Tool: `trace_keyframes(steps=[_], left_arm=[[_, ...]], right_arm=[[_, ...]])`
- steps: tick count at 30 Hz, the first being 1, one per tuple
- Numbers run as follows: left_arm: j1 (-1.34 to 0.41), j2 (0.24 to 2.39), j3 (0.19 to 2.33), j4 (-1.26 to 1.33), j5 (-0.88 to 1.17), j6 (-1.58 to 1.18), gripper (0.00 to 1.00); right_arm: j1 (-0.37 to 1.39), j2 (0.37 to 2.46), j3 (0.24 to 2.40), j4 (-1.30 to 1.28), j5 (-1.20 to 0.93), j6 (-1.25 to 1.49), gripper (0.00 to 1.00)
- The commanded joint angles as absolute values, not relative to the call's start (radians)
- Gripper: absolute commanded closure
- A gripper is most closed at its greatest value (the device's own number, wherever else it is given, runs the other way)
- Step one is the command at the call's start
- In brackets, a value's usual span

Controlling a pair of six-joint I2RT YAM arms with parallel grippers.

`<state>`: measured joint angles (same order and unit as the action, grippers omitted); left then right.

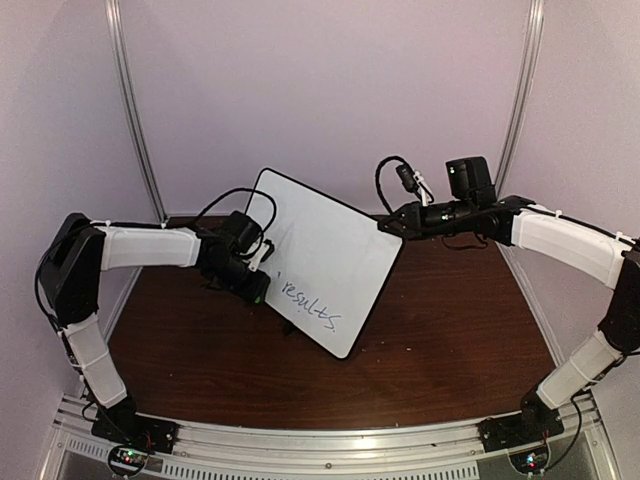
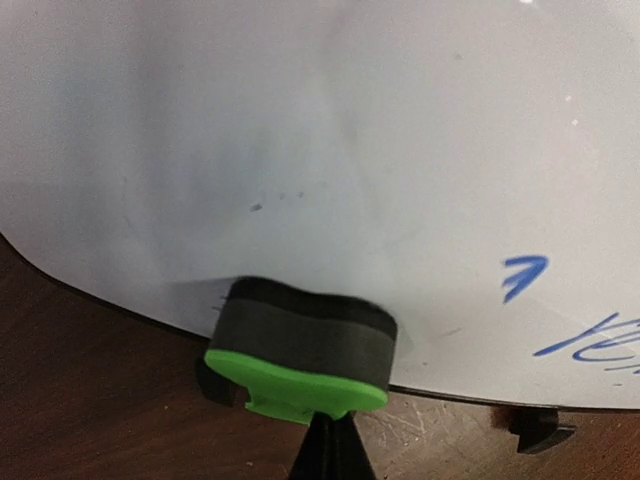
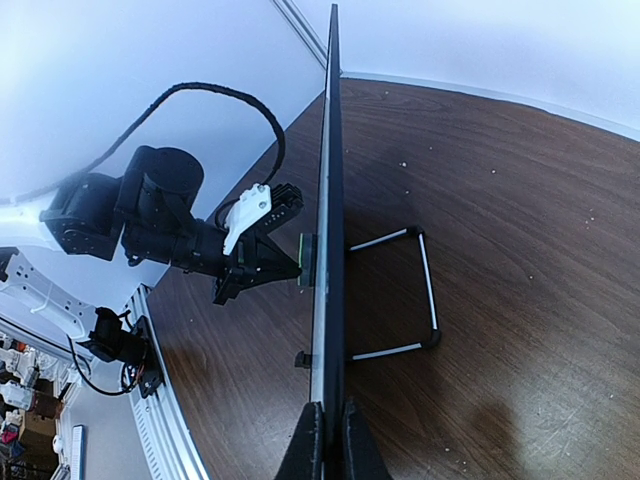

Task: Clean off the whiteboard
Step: Erase the center of the whiteboard.

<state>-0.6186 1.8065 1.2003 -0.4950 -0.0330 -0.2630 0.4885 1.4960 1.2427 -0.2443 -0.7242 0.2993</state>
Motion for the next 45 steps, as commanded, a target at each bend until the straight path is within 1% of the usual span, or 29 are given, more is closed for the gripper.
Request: trace_keyframes(steps=[1,4,7,12,19,25,27,29,31,34,40,42,45], left_arm=[[-0.615,1.785,1.225,-0.437,-0.006,-0.261,0.94],[-0.615,1.768,1.178,-0.436,0.000,-0.236,0.83],[-0.615,1.758,1.141,-0.425,0.045,-0.219,0.77],[-0.615,1.768,1.102,-0.398,0.020,-0.197,0.75],[-0.615,1.711,1.085,-0.396,0.056,-0.166,0.77],[-0.613,1.607,1.055,-0.369,-0.043,-0.135,0.75],[-0.608,1.623,1.069,-0.389,-0.044,-0.110,0.70],[-0.607,1.654,1.079,-0.408,-0.041,-0.077,0.57],[-0.606,1.678,1.077,-0.404,-0.035,-0.049,0.48],[-0.597,1.701,1.074,-0.394,-0.025,-0.017,0.41],[-0.557,1.694,1.055,-0.373,0.000,0.030,0.41],[-0.548,1.694,1.051,-0.363,0.055,0.037,0.41],[-0.545,1.713,1.048,-0.353,0.085,0.046,0.44]], right_arm=[[0.519,1.482,1.248,-0.259,-0.789,0.259,1.00],[0.519,1.482,1.240,-0.250,-0.791,0.263,1.00],[0.519,1.485,1.235,-0.238,-0.795,0.267,1.00],[0.523,1.484,1.241,-0.239,-0.799,0.271,1.00],[0.522,1.478,1.239,-0.245,-0.793,0.268,1.00],[0.524,1.491,1.252,-0.244,-0.797,0.271,1.00],[0.526,1.493,1.259,-0.246,-0.797,0.272,1.00],[0.528,1.494,1.263,-0.248,-0.796,0.272,1.00],[0.529,1.494,1.266,-0.251,-0.796,0.271,1.00],[0.531,1.494,1.266,-0.252,-0.796,0.272,1.00],[0.534,1.489,1.261,-0.250,-0.799,0.269,1.00],[0.534,1.488,1.259,-0.250,-0.799,0.268,1.00],[0.533,1.487,1.260,-0.250,-0.801,0.267,1.00]])
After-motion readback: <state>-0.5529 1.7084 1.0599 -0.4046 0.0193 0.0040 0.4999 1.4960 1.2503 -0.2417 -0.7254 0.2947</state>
